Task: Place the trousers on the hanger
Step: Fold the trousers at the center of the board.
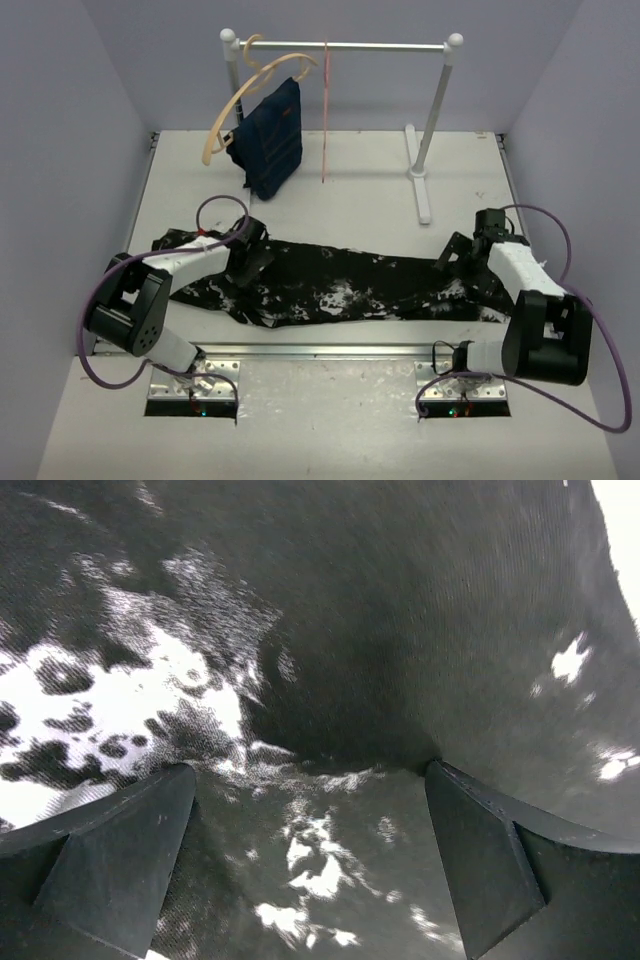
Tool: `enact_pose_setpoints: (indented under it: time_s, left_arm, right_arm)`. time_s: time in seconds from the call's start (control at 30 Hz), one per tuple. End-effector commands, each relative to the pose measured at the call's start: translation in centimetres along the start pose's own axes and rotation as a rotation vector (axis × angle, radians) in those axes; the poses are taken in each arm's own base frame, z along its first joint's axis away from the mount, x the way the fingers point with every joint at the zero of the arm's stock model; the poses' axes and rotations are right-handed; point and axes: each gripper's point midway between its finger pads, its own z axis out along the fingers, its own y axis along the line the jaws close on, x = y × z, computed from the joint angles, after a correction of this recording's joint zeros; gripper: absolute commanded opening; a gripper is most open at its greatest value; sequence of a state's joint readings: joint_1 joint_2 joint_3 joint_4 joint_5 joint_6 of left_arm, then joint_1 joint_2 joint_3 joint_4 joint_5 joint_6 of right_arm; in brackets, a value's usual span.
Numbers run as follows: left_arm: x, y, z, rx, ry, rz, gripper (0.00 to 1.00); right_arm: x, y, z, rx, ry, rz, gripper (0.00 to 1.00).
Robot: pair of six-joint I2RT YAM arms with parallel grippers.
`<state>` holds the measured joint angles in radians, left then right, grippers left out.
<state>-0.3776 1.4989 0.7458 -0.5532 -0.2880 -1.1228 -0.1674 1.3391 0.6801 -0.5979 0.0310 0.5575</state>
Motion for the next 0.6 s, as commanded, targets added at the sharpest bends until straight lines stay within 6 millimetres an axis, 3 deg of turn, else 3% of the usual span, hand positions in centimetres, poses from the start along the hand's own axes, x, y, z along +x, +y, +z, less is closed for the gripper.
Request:
enact_pose_setpoints:
  time_s: [0.0, 0.03, 0.07, 0.1, 0.17, 0.23, 0.3, 0.37, 0.47, 0.57]
  left_arm:
    - [-2.1, 4.7, 2.7, -0.144, -0.031, -0.101, 1.0]
    - [-3.2, 5.4, 2.8, -0.168, -0.051, -0.137, 1.0]
    - [-4.4, 6.2, 3.1, -0.191, -0.06, -0.185, 1.0]
    - [-4.7, 6.5, 3.1, -0.201, -0.063, -0.19, 1.0]
    - [-6.5, 7.9, 3.5, -0.25, -0.094, -0.25, 1.0]
    - [-7.6, 9.3, 3.8, -0.298, -0.104, -0.291, 1.0]
    - [-8.8, 11.0, 3.6, -0.362, -0.133, -0.337, 1.0]
    - [-9.9, 12.6, 3.1, -0.418, -0.184, -0.395, 1.0]
    - [-10.3, 13.3, 2.6, -0.424, -0.222, -0.413, 1.0]
    - [-10.6, 14.7, 1.5, -0.459, -0.285, -0.439, 1.0]
  right_arm:
    - [1.0, 0.9, 2.3, -0.026, 0.049, -0.029, 0.99]
    - [1.3, 1.7, 3.0, -0.034, 0.075, -0.072, 0.99]
    - [0.2, 2.9, 3.0, -0.038, 0.065, -0.109, 0.99]
    - [0.7, 3.4, 3.5, -0.03, 0.095, -0.153, 0.99]
    - [-0.3, 7.0, 4.1, -0.052, 0.119, -0.281, 0.99]
    - [0.2, 9.4, 5.0, -0.065, 0.17, -0.374, 0.99]
    - [0.3, 12.5, 5.1, -0.14, 0.188, -0.452, 0.99]
    - [-0.3, 16.8, 4.3, -0.257, 0.181, -0.562, 0.99]
    - [-1.4, 17.2, 2.6, -0.246, 0.139, -0.59, 0.99]
    - [-3.5, 16.4, -0.8, -0.264, 0.023, -0.585, 0.99]
